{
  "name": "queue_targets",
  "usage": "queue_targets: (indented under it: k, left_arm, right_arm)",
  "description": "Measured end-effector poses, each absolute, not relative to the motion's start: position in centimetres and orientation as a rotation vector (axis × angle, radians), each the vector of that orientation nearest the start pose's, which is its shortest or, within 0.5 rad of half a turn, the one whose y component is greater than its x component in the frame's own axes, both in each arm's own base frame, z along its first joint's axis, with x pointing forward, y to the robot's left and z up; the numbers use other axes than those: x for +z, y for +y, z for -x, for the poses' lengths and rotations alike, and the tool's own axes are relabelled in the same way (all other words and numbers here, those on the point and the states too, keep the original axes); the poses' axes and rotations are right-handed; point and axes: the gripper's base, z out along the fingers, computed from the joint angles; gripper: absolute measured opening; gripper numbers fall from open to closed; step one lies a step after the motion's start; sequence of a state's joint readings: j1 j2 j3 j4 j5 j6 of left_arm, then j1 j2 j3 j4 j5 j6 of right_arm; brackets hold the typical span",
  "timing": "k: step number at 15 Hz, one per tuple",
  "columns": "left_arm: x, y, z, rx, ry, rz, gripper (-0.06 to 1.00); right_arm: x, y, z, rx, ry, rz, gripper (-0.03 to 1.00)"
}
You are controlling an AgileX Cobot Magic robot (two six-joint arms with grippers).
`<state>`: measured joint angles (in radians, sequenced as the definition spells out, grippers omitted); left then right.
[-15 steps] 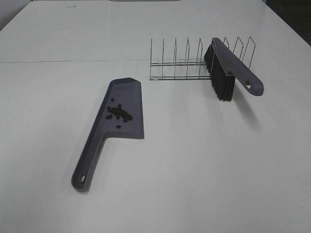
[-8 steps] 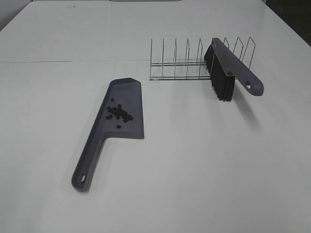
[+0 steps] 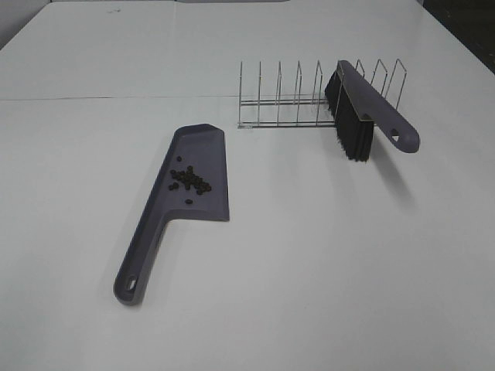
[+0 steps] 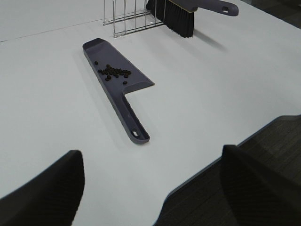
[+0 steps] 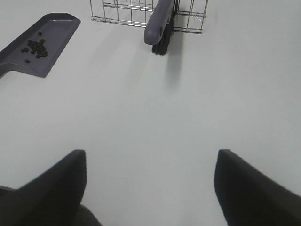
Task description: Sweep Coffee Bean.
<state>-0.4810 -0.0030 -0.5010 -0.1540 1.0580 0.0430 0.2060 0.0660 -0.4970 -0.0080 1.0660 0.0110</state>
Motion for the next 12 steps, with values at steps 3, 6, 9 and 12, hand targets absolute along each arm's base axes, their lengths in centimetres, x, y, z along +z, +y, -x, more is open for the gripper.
queue_targets:
  k: [3,6,9,12]
  left_arm:
    - [27.82,-0.69,0.99,-0.426,1.981,-0.553,0.74]
    - [27.76,-0.06,0.62,-0.324,1.981,-0.535,0.74]
    - [27.76,-0.08,0.63,-0.329,1.982,-0.533,0.74]
    - [27.76,-0.08,0.63,-0.329,1.982,-0.533,0.74]
  right_arm:
    - [27.60,0.05,-0.54,0.119,2.111,0.206,0.67]
    - [27.60,0.05,-0.54,0.119,2.111,0.206,0.67]
    - [27.60,0.05,-0.54,0.119,2.111,0.206,0.67]
    - [27.60,0.05,-0.54,0.119,2.111,0.206,0.67]
